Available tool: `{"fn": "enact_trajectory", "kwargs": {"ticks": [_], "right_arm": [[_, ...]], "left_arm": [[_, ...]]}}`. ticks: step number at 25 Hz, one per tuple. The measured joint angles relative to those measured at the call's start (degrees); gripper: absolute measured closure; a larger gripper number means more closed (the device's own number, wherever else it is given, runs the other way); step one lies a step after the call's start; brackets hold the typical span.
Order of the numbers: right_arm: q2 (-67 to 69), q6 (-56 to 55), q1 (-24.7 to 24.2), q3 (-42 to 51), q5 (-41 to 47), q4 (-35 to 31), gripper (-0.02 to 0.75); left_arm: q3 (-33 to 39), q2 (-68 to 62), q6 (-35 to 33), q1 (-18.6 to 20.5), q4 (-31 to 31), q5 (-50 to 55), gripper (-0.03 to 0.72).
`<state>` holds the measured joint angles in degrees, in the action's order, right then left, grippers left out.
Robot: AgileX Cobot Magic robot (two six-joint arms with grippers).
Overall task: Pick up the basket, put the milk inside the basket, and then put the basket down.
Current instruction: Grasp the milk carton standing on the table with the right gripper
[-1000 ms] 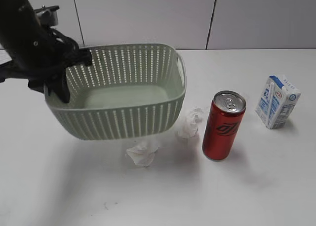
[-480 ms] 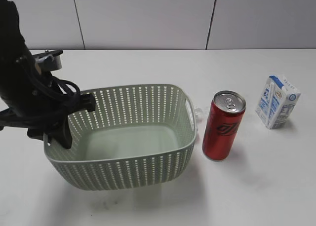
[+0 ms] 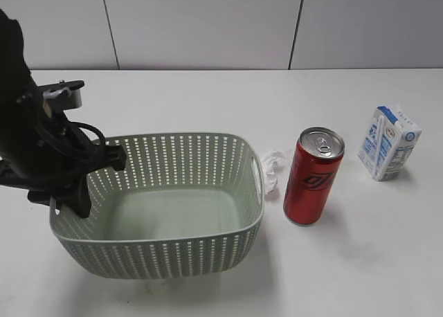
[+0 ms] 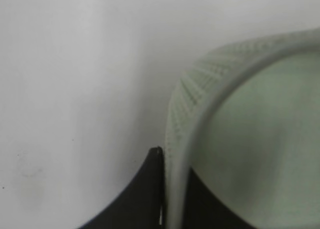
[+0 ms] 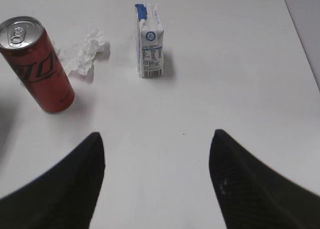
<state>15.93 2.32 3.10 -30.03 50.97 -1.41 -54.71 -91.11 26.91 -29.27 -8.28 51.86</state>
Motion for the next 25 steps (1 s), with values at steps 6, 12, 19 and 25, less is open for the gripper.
{"fn": "enact_trajectory", "kwargs": {"ticks": [6,12,19,25], "right_arm": [[19.9,0.7,0.0,-7.7,-3.4,-3.7,0.171],[40.6,4.8,0.0,-14.9,-8.6,-7.5,0.073],[62.5,7.4,0.0,-23.5,-13.5,-7.6,0.076],[75.2,8.3,0.0,-29.1,-17.7,-7.1,0.116]], "left_arm": [[0.0,0.3,-2.5,0.0,-0.1,0.2,0.688],[0.0,0.4,-4.0,0.0,-0.2,0.1,0.688],[0.1,0.4,-4.8,0.0,-1.1,-0.2,0.688],[0.1,0.4,-4.9,0.0,-1.3,-0.3,0.688]]}}
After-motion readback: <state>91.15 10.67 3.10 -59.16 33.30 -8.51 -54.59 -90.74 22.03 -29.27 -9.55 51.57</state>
